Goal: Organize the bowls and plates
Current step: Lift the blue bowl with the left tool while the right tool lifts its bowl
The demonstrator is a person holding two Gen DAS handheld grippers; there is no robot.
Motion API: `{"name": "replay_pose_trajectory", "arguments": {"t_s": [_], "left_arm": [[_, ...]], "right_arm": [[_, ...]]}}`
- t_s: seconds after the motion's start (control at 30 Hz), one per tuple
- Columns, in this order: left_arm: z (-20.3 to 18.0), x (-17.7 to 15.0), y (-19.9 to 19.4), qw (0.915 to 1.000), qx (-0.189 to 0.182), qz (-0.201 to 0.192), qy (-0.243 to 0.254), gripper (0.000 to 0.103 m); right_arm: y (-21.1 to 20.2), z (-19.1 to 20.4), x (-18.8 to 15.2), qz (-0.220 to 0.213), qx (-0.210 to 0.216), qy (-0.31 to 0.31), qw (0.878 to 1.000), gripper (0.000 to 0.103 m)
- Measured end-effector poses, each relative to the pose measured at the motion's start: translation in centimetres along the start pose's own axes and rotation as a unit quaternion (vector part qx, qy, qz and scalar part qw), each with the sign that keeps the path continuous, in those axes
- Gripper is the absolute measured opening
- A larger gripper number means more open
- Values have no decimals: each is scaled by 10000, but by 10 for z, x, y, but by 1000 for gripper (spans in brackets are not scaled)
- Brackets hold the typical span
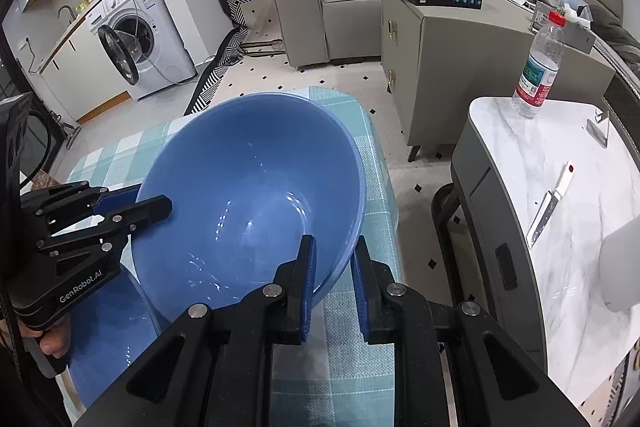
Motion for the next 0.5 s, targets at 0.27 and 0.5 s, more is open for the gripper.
{"name": "replay_pose_trajectory", "arguments": {"t_s": [0.27,0.5], "left_arm": [[-4,4,-8,9999,-20,-105,51,17],[-9,10,-25,9995,-41,-311,55,17]], "right_arm": [[-11,-3,0,-144,-73,80,9998,18],[-32,-3,-1,-340,-142,138,9992,18]]}}
Point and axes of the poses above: each gripper's, at about its wrist camera, not at the fingertips, and y roughly the way its jaws point, z to its left, x to its top, the point moved 6 cm from there along y, roughly the way its jaws point, and after that the axes turned 13 degrees about z, right-handed, at the moved point
